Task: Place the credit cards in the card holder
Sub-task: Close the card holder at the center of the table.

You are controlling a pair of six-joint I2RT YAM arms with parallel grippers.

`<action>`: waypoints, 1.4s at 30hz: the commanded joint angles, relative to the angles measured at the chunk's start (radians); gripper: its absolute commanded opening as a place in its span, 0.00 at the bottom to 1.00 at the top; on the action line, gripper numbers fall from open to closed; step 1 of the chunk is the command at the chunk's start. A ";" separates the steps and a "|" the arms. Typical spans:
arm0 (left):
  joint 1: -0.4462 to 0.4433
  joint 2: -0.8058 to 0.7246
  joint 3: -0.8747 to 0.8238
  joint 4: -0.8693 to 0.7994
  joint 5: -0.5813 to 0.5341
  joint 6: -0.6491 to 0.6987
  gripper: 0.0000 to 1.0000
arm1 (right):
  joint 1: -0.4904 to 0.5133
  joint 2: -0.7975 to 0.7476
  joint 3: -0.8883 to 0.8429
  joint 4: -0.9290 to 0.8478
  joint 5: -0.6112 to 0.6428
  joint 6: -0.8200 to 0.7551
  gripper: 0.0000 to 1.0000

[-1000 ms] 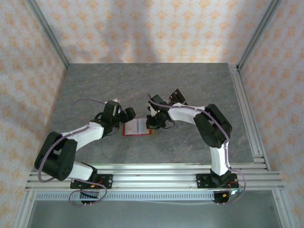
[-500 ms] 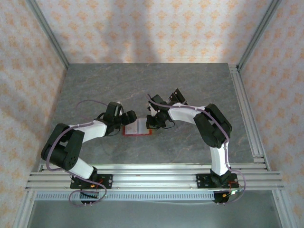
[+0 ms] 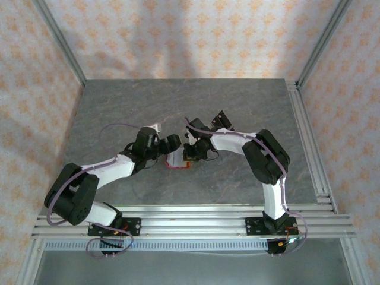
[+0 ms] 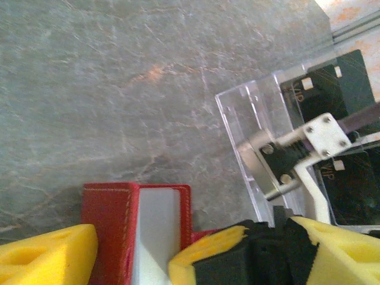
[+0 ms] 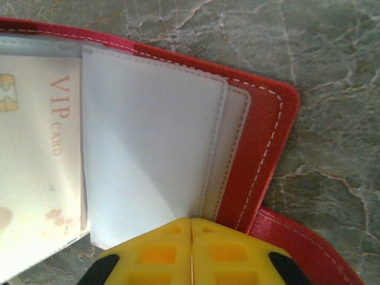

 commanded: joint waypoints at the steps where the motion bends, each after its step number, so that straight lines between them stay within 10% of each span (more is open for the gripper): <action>1: -0.030 -0.014 -0.022 0.048 -0.019 -0.038 0.83 | -0.007 0.051 -0.029 -0.006 0.044 -0.008 0.07; 42: -0.196 0.172 0.066 0.081 -0.127 -0.086 0.82 | -0.123 -0.214 -0.174 0.023 0.087 0.023 0.08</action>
